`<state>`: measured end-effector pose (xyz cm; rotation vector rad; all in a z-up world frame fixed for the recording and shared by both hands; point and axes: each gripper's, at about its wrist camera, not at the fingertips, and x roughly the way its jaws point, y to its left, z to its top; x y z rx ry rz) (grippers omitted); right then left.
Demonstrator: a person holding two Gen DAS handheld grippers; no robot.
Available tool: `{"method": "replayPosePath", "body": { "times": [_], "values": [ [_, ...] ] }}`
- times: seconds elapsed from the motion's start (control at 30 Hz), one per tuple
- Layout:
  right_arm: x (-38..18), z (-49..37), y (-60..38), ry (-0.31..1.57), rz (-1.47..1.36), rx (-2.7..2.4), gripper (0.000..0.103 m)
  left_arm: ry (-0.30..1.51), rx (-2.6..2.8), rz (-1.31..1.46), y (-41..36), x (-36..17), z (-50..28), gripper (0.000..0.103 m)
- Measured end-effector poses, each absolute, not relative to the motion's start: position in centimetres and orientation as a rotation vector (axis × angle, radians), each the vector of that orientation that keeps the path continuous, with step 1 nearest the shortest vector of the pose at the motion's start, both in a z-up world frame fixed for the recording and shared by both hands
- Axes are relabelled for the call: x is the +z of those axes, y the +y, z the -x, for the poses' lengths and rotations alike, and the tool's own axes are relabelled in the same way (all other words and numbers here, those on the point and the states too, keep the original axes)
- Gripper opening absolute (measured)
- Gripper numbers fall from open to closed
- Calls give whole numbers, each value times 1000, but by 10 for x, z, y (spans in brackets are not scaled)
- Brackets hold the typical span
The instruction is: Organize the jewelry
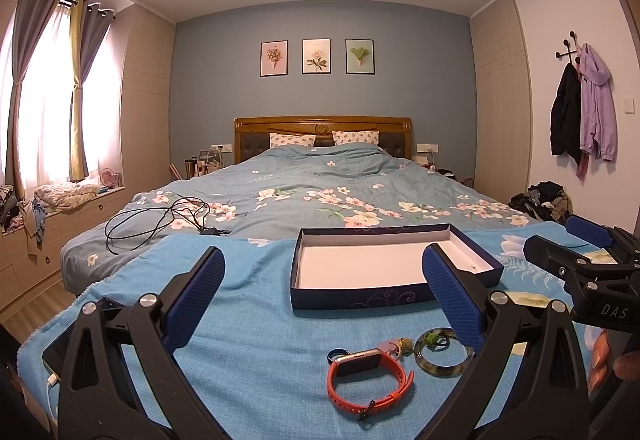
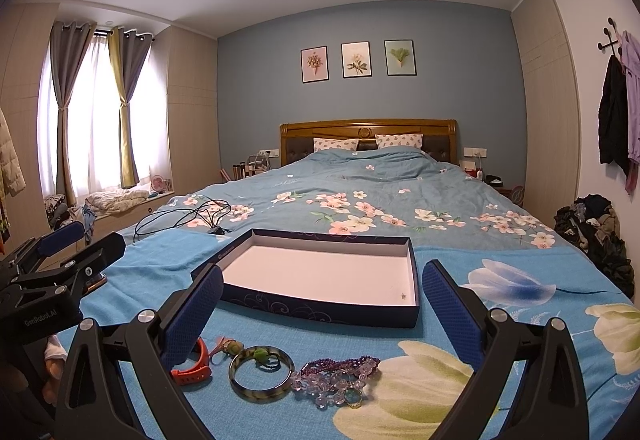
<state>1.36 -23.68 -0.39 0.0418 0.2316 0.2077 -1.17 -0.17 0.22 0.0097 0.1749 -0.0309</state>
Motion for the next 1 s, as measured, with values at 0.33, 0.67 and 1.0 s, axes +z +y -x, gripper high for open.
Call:
{"method": "replayPosePath", "body": {
  "times": [0.33, 0.67, 1.0],
  "values": [
    [-5, -13, -236, 235, -41, 215, 96, 179, -29, -12, -1, 1, 11, 97],
    [-8, -19, -241, 284, -30, 218, 96, 220, -40, -29, 1, -4, 5, 97],
    [-45, -52, -260, 605, -6, 239, 96, 463, -154, -83, 8, -36, -30, 97]
  ]
}}
